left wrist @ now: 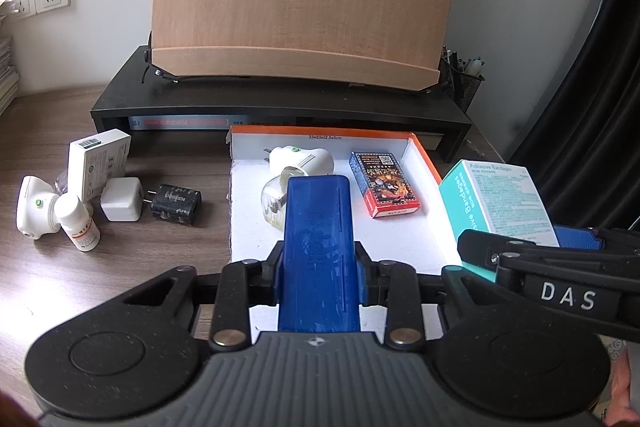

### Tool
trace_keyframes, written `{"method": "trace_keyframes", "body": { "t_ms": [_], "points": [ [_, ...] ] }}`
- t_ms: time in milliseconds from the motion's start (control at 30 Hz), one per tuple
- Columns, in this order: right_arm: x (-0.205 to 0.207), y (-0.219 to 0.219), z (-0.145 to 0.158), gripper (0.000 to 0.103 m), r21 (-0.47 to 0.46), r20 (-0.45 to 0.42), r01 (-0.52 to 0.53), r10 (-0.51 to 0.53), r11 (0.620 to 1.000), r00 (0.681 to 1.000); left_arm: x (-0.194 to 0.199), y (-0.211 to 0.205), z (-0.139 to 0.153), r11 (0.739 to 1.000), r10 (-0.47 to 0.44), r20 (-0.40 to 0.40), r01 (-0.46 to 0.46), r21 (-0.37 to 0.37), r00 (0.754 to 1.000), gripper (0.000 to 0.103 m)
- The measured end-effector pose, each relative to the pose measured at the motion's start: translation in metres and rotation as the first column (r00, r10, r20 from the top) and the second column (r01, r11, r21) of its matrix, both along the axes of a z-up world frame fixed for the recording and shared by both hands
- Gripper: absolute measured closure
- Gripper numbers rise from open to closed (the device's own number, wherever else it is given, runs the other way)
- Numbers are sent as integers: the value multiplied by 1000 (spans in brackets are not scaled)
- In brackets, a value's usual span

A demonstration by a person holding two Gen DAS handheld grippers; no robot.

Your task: Organize rigid objects

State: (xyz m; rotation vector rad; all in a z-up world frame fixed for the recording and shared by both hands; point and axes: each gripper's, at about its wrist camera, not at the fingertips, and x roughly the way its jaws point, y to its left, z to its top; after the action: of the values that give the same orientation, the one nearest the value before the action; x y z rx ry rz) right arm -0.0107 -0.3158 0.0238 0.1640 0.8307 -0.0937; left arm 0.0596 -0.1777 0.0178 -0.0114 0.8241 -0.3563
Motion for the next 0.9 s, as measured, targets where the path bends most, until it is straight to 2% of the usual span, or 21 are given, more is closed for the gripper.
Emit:
{"method": "trace_keyframes", "body": {
  "t_ms": [433, 900],
  "points": [
    [17, -7, -22, 19, 17, -34, -30, 31, 999, 999, 12, -7, -13, 999, 20, -19, -19, 28, 1000, 70],
    [25, -11, -33, 19, 35, -47, -47, 49, 998, 998, 16, -10, -19, 998, 49, -35, -47, 52, 998, 70]
  ]
}}
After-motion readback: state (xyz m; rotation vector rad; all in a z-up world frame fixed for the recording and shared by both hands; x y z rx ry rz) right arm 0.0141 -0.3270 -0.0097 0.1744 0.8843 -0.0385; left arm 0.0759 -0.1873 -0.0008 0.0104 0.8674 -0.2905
